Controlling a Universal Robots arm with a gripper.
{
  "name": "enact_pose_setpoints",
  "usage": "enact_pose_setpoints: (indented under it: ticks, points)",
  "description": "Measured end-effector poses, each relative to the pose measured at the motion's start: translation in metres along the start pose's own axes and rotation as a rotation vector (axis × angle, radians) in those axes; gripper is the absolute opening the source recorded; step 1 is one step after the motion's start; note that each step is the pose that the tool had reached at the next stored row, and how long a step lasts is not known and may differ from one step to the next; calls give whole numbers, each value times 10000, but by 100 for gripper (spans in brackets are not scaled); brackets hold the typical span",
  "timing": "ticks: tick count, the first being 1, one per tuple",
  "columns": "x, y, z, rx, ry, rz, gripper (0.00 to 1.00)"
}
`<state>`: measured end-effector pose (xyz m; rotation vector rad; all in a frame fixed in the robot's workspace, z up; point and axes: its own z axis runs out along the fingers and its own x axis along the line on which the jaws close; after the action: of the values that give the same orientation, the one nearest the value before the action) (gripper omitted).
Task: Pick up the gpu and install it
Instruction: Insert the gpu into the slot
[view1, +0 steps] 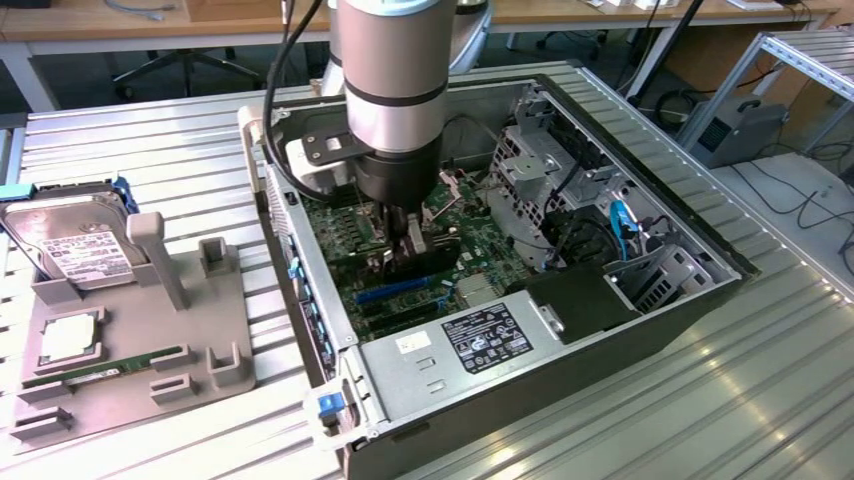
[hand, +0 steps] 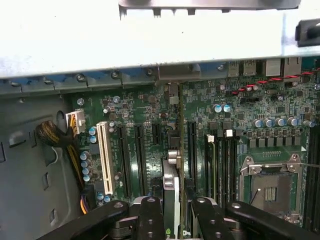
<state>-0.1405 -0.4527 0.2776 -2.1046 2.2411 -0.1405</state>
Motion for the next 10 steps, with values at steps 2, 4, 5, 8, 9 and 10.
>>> enact_pose_setpoints:
  ticks: [2, 4, 5, 8, 9, 10]
  points:
    - [0, 2, 9, -1, 1, 1, 27]
    - [0, 2, 17, -1, 1, 1, 27]
    - [-1, 3, 22, 0, 0, 1, 27]
    - [-1, 5, 41, 0, 0, 1, 27]
    - [-1, 6, 48, 0, 0, 1, 27]
    - [-1, 6, 51, -1, 1, 1, 27]
